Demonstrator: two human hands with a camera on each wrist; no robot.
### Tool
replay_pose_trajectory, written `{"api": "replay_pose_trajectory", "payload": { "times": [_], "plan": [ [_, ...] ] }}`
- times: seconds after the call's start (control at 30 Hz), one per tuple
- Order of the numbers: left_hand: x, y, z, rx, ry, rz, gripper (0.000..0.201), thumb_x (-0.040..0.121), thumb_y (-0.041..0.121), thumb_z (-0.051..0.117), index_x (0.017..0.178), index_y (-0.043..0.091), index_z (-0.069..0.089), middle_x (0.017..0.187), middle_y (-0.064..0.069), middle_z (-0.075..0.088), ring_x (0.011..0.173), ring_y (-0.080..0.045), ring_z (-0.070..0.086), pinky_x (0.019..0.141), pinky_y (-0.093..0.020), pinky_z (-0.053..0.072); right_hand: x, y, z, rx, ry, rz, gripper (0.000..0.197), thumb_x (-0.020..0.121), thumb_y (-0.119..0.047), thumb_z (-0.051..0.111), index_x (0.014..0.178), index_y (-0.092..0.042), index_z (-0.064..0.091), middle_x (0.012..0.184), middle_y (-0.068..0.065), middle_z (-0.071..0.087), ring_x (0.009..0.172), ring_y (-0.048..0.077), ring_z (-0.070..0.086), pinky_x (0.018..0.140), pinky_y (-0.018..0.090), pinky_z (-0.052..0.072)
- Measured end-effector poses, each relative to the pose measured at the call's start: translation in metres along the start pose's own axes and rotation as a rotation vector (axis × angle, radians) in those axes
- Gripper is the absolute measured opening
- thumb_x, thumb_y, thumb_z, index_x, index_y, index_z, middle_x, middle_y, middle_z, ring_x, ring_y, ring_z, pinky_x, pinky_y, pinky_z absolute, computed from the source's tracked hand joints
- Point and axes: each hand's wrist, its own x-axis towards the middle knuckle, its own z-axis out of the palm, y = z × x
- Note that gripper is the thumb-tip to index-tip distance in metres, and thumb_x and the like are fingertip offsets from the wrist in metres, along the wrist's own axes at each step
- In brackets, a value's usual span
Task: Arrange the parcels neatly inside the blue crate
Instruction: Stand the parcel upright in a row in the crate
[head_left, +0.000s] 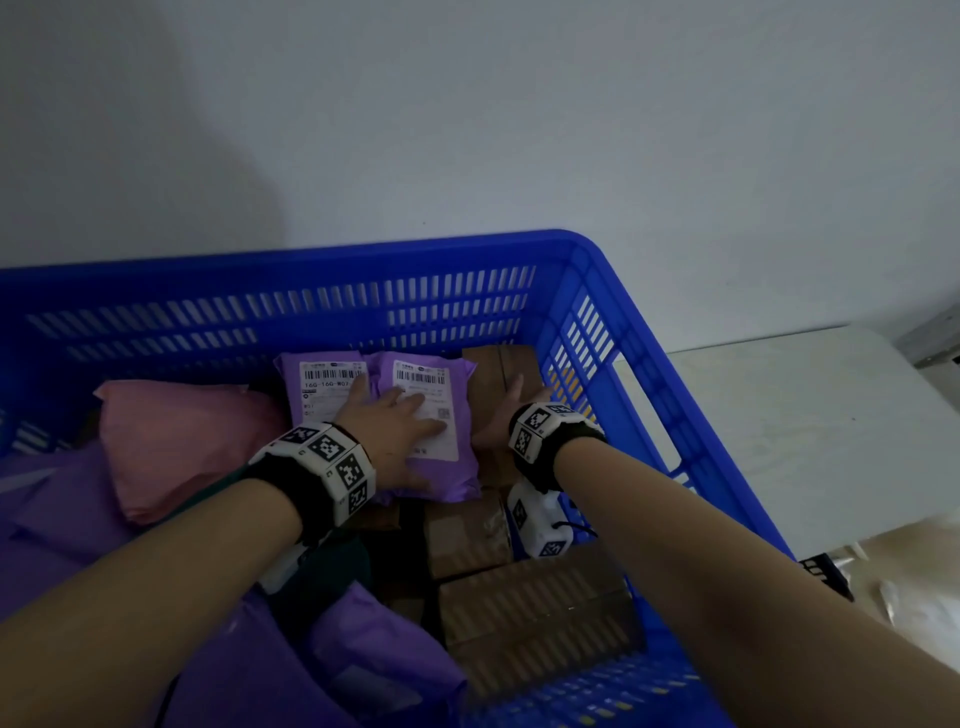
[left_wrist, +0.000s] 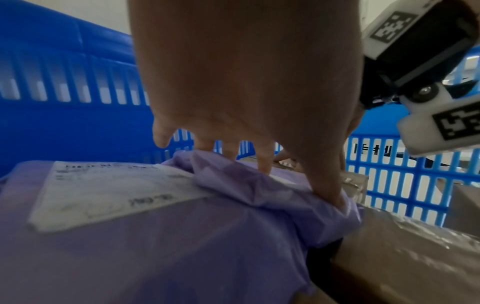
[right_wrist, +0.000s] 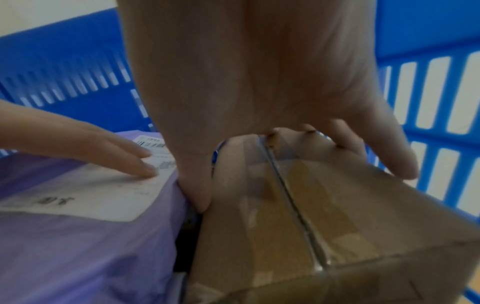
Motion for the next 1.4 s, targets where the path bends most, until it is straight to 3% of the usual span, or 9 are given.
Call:
{"api": "replay_pose_trajectory", "payload": {
  "times": [0.4,0.57,0.73,0.8,0.9,1.03,1.17,1.3,1.4],
  "plan": [
    [-0.006,-0.004,0.004,0.044,-0.041,-0.038,0.077,0.078,0.078,0.034,0.146,0.047,0.014,0.161,-0.002,0.001,0.147,-0.034,0.003,0.11,-0.064,-0.009,-0.01,0.002,-0.014,-0.011,0.13,0.056,0.128,0.07,-0.062,0.068,0.149,-0.01,-0.018,0.155,0.03,-0.002,0.142,0.044,0.016,0.113,0.051,0.024],
    [-0.011,0.002,0.001,0.032,-0.032,-0.051,0.074,0.081,0.072,0.04,0.146,0.043,0.02,0.16,-0.005,0.006,0.147,-0.035,0.006,0.111,-0.066,-0.006,-0.032,0.005,-0.05,-0.009,0.185,-0.024,0.136,0.06,-0.064,0.073,0.149,-0.003,-0.01,0.158,0.02,0.01,0.143,0.036,0.022,0.116,0.043,0.027],
    [-0.016,0.009,-0.002,0.006,-0.024,-0.036,0.068,0.086,0.06,0.043,0.146,0.036,0.024,0.159,-0.007,0.012,0.147,-0.031,0.008,0.113,-0.064,-0.003,-0.078,0.012,-0.09,0.007,0.288,-0.151,0.102,0.063,-0.057,0.075,0.14,-0.002,0.039,0.133,0.012,0.053,0.119,0.028,0.054,0.101,0.036,0.048],
    [-0.018,0.014,-0.005,-0.019,-0.023,-0.049,0.066,0.087,0.061,0.039,0.146,0.034,0.027,0.158,-0.005,0.015,0.147,-0.03,0.01,0.114,-0.062,-0.003,-0.097,0.02,-0.107,0.048,0.262,-0.166,0.097,0.068,-0.056,0.073,0.141,-0.003,0.038,0.135,0.013,0.052,0.12,0.029,0.054,0.1,0.038,0.048],
    [-0.015,0.018,-0.012,-0.231,-0.012,-0.079,0.056,0.093,0.057,0.03,0.143,0.031,0.035,0.155,0.0,0.028,0.144,-0.024,0.023,0.117,-0.052,0.008,-0.134,0.028,-0.129,0.142,0.201,-0.221,0.075,0.081,-0.046,0.067,0.142,-0.011,0.04,0.145,0.009,0.043,0.13,0.026,0.045,0.1,0.032,0.041],
    [-0.017,0.013,-0.039,-0.779,0.11,-0.058,0.028,0.101,0.03,0.033,0.109,0.014,0.055,0.131,-0.01,0.055,0.126,-0.029,0.05,0.101,-0.033,0.039,-0.182,0.044,-0.147,0.274,0.205,-0.297,0.053,0.087,-0.039,0.062,0.131,-0.012,0.052,0.119,-0.002,0.05,0.103,0.021,0.05,0.081,0.034,0.044],
    [-0.043,0.011,-0.078,-1.215,0.308,-0.157,0.055,0.098,0.046,0.036,0.13,0.005,0.054,0.131,-0.015,0.056,0.115,-0.029,0.056,0.095,-0.03,0.042,-0.203,0.057,-0.149,0.374,0.205,-0.316,0.027,0.091,-0.033,0.056,0.108,-0.014,0.047,0.096,0.002,0.049,0.07,0.015,0.047,0.064,0.028,0.046],
    [-0.064,0.012,-0.1,-1.665,0.351,-0.119,0.044,0.099,0.038,0.04,0.125,0.006,0.053,0.11,-0.013,0.061,0.081,-0.019,0.058,0.067,-0.027,0.047,-0.199,0.054,-0.141,0.515,0.198,-0.312,0.043,0.077,-0.046,0.066,0.1,-0.012,0.055,0.092,0.003,0.054,0.085,0.024,0.056,0.085,0.041,0.049],
    [-0.067,0.006,-0.101,-1.612,0.518,-0.14,0.048,0.093,0.033,0.055,0.135,0.011,0.047,0.134,-0.005,0.051,0.107,-0.021,0.056,0.083,-0.032,0.048,-0.187,0.054,-0.138,0.603,0.173,-0.309,0.075,0.052,-0.055,0.074,0.11,-0.012,0.053,0.104,0.011,0.056,0.095,0.035,0.058,0.089,0.046,0.049]
  ]
}}
